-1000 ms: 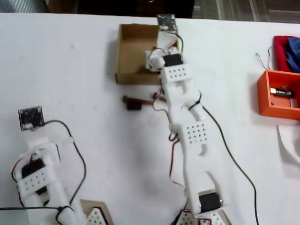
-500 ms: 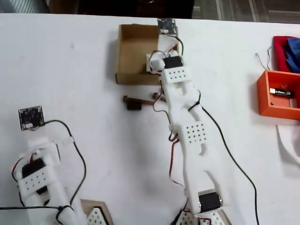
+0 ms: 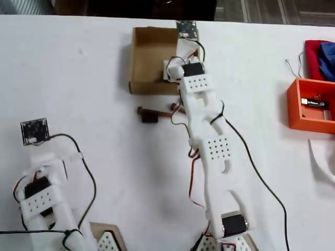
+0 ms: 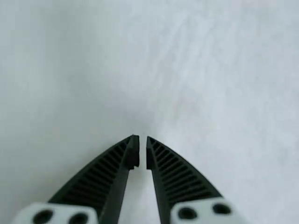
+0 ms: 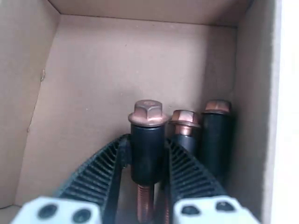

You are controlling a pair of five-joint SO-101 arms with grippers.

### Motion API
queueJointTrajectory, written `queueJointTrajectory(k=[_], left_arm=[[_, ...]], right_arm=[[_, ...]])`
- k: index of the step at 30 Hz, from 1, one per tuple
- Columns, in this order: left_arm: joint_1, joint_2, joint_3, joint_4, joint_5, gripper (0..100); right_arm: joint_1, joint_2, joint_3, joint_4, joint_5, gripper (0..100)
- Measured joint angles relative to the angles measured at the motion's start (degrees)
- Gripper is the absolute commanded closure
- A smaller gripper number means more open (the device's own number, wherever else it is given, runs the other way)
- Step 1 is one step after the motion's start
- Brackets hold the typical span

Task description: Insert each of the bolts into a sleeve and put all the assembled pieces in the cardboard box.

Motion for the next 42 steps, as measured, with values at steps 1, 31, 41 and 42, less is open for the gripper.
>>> queueJointTrajectory(k=[1,31,41,42], left_arm=[[0.0,0.0,0.0,0.0,0.0,95],[0.0,0.0,0.0,0.0,0.0,95],[0.0,0.0,0.0,0.0,0.0,95],[0.0,0.0,0.0,0.0,0.0,95]], right_arm=[[0.0,0.0,0.0,0.1,0.0,97.8],[-0.4,1.0,0.3,0.5,0.0,89.5],[1.2,1.1,-13.2,7.2,0.0,89.4],[1.7,1.1,-16.1,9.1,0.0,89.4]])
